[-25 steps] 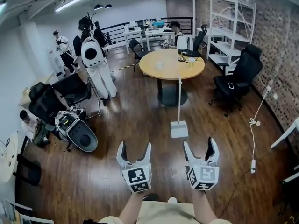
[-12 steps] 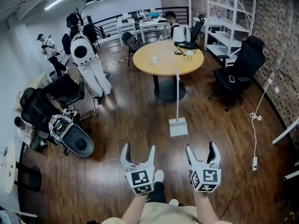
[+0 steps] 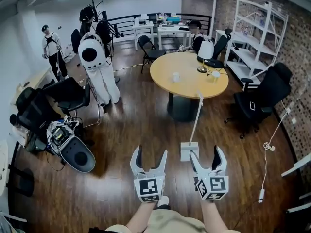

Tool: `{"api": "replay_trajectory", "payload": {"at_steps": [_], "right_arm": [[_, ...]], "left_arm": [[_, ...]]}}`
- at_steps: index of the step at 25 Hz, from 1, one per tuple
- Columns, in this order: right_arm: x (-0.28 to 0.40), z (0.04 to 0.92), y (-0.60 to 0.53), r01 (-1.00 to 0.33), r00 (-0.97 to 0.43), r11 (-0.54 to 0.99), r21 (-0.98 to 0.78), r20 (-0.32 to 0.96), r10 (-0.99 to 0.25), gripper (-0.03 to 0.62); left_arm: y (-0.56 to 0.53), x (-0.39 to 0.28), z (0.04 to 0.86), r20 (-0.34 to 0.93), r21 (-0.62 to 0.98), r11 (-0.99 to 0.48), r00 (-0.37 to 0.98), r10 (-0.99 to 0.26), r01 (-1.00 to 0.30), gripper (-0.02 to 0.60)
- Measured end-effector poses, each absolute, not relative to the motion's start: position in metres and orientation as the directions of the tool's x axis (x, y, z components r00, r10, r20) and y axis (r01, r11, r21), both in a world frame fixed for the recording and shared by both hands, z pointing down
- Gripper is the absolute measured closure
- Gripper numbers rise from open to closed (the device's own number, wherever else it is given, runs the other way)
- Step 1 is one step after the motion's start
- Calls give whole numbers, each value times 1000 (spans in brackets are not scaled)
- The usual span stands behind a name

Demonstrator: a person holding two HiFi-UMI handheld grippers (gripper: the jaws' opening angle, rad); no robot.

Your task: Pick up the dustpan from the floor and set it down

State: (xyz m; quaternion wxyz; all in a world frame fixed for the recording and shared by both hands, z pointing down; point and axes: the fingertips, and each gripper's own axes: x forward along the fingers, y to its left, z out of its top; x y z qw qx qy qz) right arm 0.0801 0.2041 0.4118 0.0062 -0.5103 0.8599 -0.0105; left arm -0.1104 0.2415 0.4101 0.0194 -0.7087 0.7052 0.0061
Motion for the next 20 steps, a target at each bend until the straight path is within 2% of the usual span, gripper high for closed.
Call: {"api": "replay_trajectory", "payload": {"at_steps": [9,15,20], "right_arm": [[73,435,119,-915,-404,401,-51,78,-911,166],[80,438,61,-925,-377,372,-76,72,-923,174],[70,448,-1,-910,-410,403,-101,67,-910,180]], "left_arm": [[150,-135,407,-52,-53,-74,76,-996,-996,229],[100,-136,411,-50,-50,-109,111,-993,-993,227],[49,-153,422,-32,-59,-66,68,-997,-996,225]]}}
